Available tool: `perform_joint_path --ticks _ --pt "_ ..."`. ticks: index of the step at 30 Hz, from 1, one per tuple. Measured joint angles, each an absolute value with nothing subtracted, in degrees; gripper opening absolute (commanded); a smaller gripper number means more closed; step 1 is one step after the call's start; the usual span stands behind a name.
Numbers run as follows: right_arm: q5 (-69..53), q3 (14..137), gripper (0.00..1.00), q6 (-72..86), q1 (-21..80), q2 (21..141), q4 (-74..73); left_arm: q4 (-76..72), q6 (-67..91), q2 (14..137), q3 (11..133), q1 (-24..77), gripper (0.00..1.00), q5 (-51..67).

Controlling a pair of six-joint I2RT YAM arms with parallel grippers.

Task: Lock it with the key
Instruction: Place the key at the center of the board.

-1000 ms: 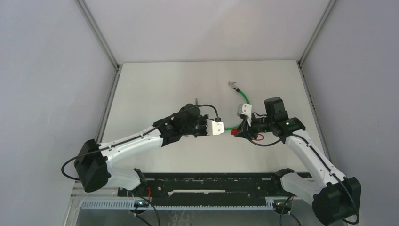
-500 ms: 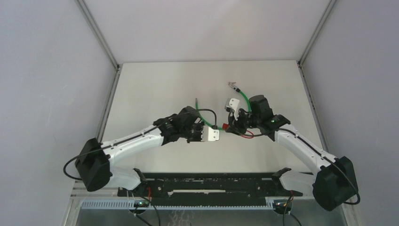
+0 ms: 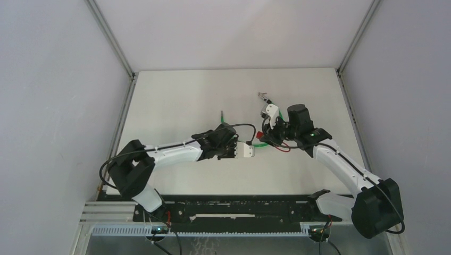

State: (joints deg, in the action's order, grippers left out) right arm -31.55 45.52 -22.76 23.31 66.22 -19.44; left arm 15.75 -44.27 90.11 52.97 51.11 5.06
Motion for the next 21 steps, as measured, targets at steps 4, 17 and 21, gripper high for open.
perform_joint_path --ticks 4,17,21 --pt "-31.6 45.5 0.00 -22.5 21.7 66.0 -19.5 14.0 -43.4 92.7 53.0 51.9 0.15 3.3" --pt "-29.5 45.5 0.00 -20.4 20.6 66.3 -19.0 15.0 -40.0 91.1 54.4 47.1 0.45 6.5" --pt "-28.7 45.5 0.00 -20.2 20.1 66.3 -19.0 17.7 -38.7 94.8 60.2 42.5 0.47 7.9"
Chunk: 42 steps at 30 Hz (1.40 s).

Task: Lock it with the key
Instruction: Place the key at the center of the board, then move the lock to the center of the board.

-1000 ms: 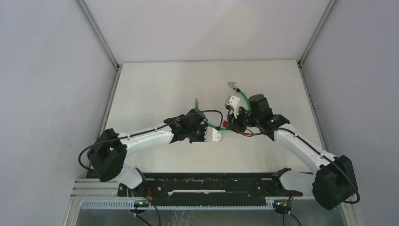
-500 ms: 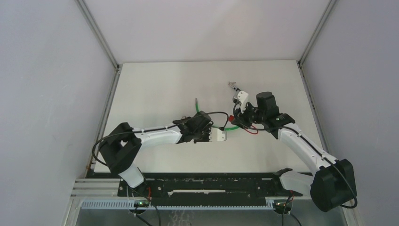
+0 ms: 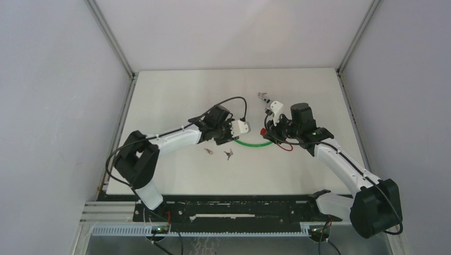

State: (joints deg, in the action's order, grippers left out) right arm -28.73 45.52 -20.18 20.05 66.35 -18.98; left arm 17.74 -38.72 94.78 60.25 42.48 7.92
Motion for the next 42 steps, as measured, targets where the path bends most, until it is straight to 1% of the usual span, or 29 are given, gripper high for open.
perform_joint_path --ticks 4,12,23,26,30,33,38,41,42 --pt "-28.8 45.5 0.00 -20.1 18.4 66.3 -19.0 19.2 -38.4 100.8 66.7 40.2 0.49 7.9" --pt "-29.4 45.5 0.00 -20.0 16.9 65.6 -19.1 23.8 -38.4 108.8 74.4 40.2 0.50 7.9" --pt "-30.6 45.5 0.00 -20.0 15.9 64.9 -19.4 26.3 -38.9 112.9 77.6 40.7 0.50 8.1" --pt "-30.8 45.5 0.00 -20.0 15.7 64.8 -19.6 26.6 -39.0 113.8 78.0 41.4 0.46 8.1" --pt "-31.1 45.5 0.00 -20.0 15.6 64.4 -19.6 27.9 -39.6 115.8 80.8 42.5 0.34 8.1" --pt "-31.3 45.5 0.00 -20.0 15.2 63.9 -19.6 28.4 -39.9 116.9 82.6 43.4 0.27 8.1" --pt "-31.6 45.5 0.00 -19.5 13.4 62.6 -19.7 28.8 -41.0 119.9 87.2 46.2 0.22 7.9" --pt "-31.0 45.5 0.00 -18.7 11.1 61.5 -19.7 28.9 -41.7 121.6 89.9 48.4 0.22 7.9" --pt "-30.6 45.5 0.00 -18.5 10.2 61.2 -19.7 28.9 -42.0 122.0 90.7 49.1 0.24 8.0"
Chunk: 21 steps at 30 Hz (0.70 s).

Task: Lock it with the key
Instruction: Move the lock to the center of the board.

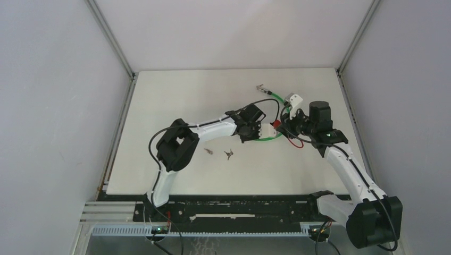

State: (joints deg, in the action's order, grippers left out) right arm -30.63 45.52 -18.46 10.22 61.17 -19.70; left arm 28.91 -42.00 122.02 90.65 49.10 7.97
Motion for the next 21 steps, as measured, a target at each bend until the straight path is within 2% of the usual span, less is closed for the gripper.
perform_joint_path --ticks 5,10,16,21 --pt "-29.8 45.5 0.00 -16.5 5.1 60.1 -20.7 28.4 -42.1 122.7 92.6 50.5 0.47 8.5" --pt "-26.7 45.5 0.00 -15.6 2.5 59.7 -20.1 26.3 -42.6 120.8 90.3 50.7 0.54 9.2" --pt "-25.8 45.5 0.00 -14.5 2.5 59.4 -19.3 24.2 -43.5 109.9 81.1 50.3 0.70 8.6" --pt "-25.3 45.5 0.00 -14.0 7.2 60.0 -17.0 22.7 -43.4 97.6 72.9 47.4 0.72 7.7"
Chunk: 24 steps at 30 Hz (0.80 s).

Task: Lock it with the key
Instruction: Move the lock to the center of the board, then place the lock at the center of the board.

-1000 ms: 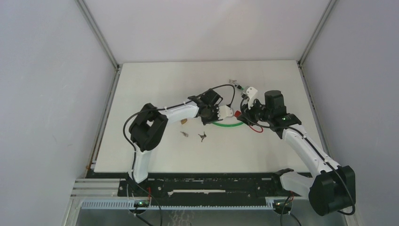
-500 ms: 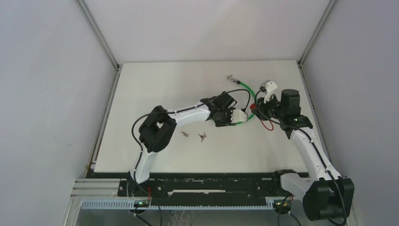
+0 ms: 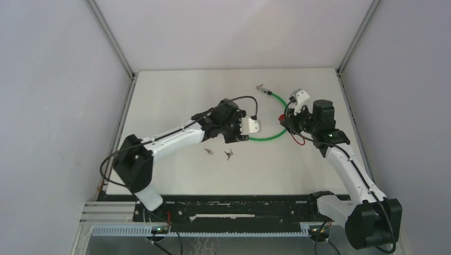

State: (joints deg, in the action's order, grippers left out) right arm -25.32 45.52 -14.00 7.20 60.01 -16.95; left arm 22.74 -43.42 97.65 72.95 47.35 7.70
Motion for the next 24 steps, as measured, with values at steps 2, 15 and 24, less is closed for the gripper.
perform_joint_path --ticks 2,15,24 --pt "-25.0 45.5 0.00 -14.1 9.9 60.8 -16.0 22.6 -42.9 93.5 70.8 45.0 0.73 7.6" --pt "-26.6 60.9 0.02 -12.4 32.2 90.3 -11.2 20.6 -28.4 71.9 66.2 23.0 0.80 8.7" --pt "-26.3 72.5 0.05 -7.0 36.1 108.2 -8.7 20.3 -21.4 68.7 64.9 16.8 0.83 7.6"
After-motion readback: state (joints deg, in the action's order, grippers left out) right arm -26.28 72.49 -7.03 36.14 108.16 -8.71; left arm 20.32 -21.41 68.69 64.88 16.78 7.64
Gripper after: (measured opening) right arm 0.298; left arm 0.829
